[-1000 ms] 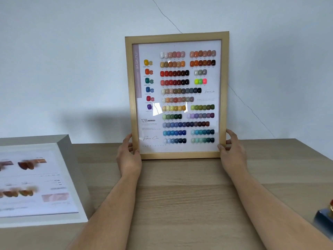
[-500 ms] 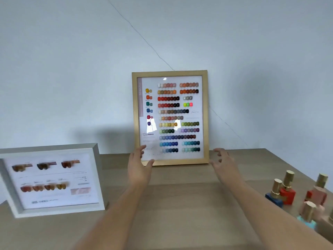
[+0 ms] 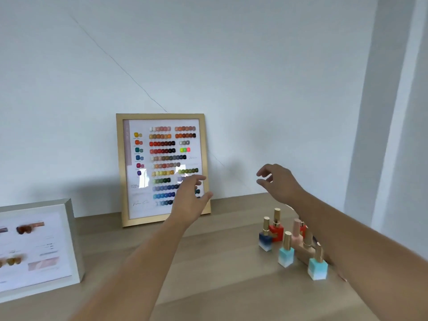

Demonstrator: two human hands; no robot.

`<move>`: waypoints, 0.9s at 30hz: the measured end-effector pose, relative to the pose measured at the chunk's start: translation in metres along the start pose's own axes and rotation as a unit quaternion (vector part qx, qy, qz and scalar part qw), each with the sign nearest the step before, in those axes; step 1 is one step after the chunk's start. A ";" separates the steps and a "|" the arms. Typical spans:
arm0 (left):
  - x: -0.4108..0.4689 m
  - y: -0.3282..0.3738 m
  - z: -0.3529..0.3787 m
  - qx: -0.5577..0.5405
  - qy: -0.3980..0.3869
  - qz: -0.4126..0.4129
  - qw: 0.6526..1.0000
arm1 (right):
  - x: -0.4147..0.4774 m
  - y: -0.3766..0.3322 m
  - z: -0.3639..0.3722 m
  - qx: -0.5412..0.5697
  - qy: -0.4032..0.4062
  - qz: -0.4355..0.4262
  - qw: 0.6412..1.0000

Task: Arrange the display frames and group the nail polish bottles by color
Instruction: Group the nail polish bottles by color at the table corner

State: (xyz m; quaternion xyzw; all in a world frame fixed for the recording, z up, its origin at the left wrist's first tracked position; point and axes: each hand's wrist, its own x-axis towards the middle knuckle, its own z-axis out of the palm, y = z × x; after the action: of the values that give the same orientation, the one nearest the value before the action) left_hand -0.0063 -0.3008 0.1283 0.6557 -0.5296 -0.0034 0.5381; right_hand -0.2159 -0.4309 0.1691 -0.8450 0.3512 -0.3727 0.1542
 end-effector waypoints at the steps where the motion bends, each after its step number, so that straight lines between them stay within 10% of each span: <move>1: -0.001 0.005 0.011 0.004 -0.017 0.008 1.000 | -0.002 0.007 -0.009 -0.005 -0.001 0.009 1.000; 27: 0.041 0.058 0.168 0.159 -0.344 0.048 0.924 | -0.026 0.118 -0.060 -0.135 -0.153 0.117 0.972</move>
State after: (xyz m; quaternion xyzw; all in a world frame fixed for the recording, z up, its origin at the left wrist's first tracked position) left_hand -0.1246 -0.4389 0.1215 0.6646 -0.7068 -0.1184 0.2115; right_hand -0.3285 -0.4958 0.1347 -0.8578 0.4673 -0.1673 0.1330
